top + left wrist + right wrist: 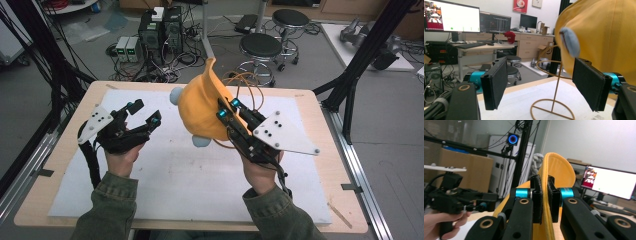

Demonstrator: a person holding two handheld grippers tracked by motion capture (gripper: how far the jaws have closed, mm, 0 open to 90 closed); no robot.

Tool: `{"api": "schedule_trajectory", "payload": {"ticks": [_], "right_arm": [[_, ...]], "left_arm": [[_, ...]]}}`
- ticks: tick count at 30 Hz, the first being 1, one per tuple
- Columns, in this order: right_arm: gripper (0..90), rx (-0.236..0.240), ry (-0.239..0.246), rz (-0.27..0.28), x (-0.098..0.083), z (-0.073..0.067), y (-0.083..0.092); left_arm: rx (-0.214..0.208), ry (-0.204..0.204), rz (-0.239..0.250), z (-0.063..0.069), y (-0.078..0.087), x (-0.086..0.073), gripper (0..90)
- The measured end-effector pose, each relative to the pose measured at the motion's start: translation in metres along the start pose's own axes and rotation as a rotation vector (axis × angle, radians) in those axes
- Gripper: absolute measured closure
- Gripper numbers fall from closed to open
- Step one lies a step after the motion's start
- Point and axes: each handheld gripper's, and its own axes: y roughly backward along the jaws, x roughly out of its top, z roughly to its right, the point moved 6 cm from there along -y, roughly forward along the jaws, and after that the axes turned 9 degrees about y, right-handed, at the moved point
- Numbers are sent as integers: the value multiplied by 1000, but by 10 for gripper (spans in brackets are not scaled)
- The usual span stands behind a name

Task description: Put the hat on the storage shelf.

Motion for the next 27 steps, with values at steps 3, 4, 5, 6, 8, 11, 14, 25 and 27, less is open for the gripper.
{"api": "schedule_trajectory", "payload": {"ticks": [3,4,5,6,8,11,14,25,27], "right_arm": [[856,27,-20,-5,-3,-7,-4],[856,31,-23,-5,-4,-9,-6],[856,31,-23,-5,-4,-9,-6],[856,41,-20,-7,-5,-12,-7],[856,52,-19,-6,-5,-16,-8],[856,64,-19,-2,-4,-21,-9],[856,79,-21,0,-4,-26,-10],[857,102,-21,16,-2,-32,-9],[857,103,-24,21,-2,-32,-9]], "left_arm": [[-13,20,4,0,0,1,291],[-19,24,4,0,0,1,293],[-19,24,4,0,0,1,295],[-23,28,5,1,0,1,298],[-34,31,5,2,0,1,303],[-44,35,7,3,-1,1,311],[-51,43,14,4,-3,1,325],[-116,119,38,6,-9,1,511],[-143,150,31,8,-12,-1,512]]}}
